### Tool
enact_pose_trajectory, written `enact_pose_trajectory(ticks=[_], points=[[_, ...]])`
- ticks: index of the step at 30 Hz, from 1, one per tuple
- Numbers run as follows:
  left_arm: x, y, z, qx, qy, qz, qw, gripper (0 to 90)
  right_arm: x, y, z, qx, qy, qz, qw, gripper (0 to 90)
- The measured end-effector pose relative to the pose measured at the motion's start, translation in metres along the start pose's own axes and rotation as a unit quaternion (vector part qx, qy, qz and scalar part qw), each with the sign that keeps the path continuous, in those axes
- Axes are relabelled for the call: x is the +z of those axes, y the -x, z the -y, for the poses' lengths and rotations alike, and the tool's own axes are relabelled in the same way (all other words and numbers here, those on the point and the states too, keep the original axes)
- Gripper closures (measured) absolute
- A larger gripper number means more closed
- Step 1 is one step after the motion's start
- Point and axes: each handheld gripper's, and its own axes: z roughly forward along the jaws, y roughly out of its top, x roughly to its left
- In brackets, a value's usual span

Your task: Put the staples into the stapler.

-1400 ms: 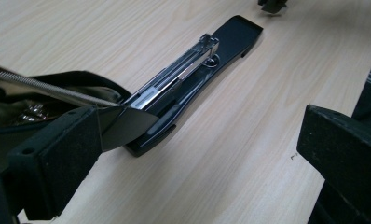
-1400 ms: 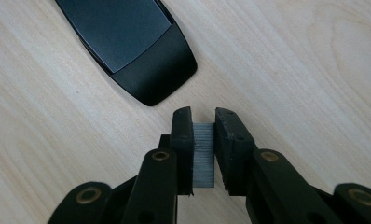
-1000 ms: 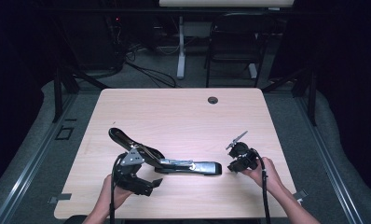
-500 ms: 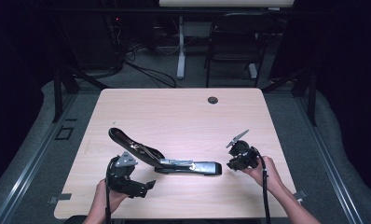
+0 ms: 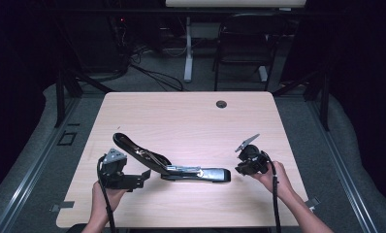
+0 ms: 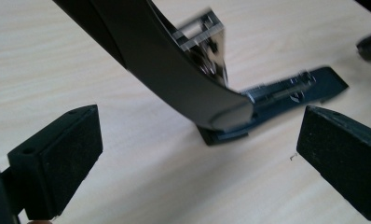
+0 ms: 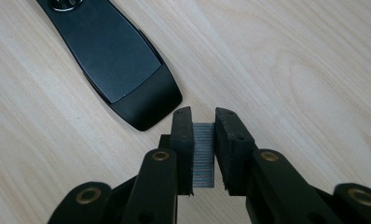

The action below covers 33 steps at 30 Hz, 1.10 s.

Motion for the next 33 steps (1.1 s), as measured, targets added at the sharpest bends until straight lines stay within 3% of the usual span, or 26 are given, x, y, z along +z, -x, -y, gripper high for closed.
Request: enact_pose_trajectory(ticks=[5,9,13,19,23,30,31,33], points=[[0.006,-0.006,-0.006,-0.016,0.018,-0.018,0.9995,2.6,-0.001,-0.002,-0.001,-0.008,0.0,0.004,1.0,78.3],[0.007,-0.009,-0.01,-0.03,0.038,-0.02,0.9986,8.9,0.0,-0.002,-0.002,-0.005,0.002,0.004,1.0,78.3],[0.005,-0.011,-0.014,-0.047,0.073,-0.023,0.996,14.0,0.001,-0.002,-0.003,-0.009,-0.001,0.004,0.9999,78.3],[0.0,-0.013,-0.019,-0.051,0.106,-0.036,0.9924,16.3,0.002,-0.004,-0.006,-0.018,-0.005,0.008,0.9998,78.2],[-0.002,-0.013,-0.021,-0.056,0.132,-0.045,0.9886,27.4,0.005,-0.006,-0.008,-0.016,0.0,0.006,0.9999,78.3],[0.001,-0.013,-0.021,-0.054,0.148,-0.058,0.9858,53.4,0.004,-0.008,-0.013,-0.022,0.005,0.007,0.9997,78.3],[-0.001,-0.015,-0.021,-0.056,0.144,-0.058,0.9863,57.3,0.004,-0.008,-0.014,-0.024,0.01,0.004,0.9997,78.3],[0.0,-0.017,-0.02,-0.061,0.147,-0.058,0.9855,59.5,0.002,-0.009,-0.017,-0.027,0.012,0.003,0.9996,78.3]])
